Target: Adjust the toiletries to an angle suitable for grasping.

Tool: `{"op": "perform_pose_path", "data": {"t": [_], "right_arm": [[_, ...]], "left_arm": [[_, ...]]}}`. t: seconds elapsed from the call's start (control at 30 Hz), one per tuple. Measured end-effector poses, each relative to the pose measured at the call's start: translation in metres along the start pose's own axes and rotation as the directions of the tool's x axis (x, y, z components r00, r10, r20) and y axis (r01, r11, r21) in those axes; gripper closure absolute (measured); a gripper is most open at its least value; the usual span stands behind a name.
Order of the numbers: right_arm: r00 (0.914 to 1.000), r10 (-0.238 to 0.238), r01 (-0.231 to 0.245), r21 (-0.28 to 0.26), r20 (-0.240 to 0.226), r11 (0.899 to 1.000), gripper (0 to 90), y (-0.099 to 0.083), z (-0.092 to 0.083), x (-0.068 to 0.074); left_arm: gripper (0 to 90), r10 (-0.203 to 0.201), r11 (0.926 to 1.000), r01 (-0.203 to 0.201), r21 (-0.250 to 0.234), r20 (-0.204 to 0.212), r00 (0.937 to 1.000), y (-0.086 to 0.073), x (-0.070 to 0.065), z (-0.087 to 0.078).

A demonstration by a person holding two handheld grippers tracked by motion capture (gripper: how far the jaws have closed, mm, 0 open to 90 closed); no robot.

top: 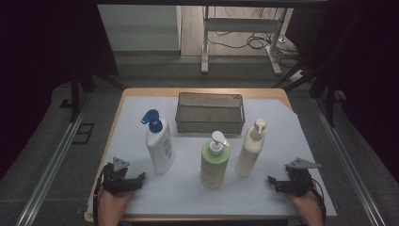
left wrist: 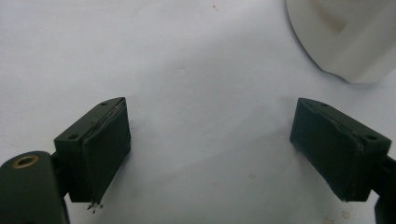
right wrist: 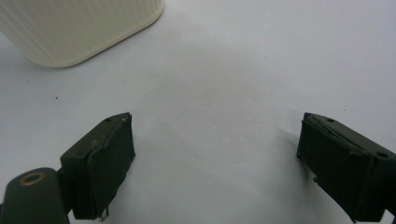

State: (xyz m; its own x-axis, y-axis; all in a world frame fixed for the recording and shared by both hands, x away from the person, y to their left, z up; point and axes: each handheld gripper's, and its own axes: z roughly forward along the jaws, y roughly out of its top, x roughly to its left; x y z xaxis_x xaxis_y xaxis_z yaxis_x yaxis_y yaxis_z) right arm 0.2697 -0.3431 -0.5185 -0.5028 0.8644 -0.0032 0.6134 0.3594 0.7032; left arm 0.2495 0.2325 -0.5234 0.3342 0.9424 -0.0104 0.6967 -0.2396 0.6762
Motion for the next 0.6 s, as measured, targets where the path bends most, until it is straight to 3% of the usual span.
{"op": "perform_pose_path", "data": {"t": [0.6], "right_arm": [[1.0000, 0.001, -0.001, 0.002, -0.003, 1.000, 11.0, 0.0001, -0.0001, -0.0003]], "left_arm": [[12.1, -0.004, 1.0000, 0.004, -0.001, 0.001, 1.0000, -0.0001, 0.0001, 0.0001]]}}
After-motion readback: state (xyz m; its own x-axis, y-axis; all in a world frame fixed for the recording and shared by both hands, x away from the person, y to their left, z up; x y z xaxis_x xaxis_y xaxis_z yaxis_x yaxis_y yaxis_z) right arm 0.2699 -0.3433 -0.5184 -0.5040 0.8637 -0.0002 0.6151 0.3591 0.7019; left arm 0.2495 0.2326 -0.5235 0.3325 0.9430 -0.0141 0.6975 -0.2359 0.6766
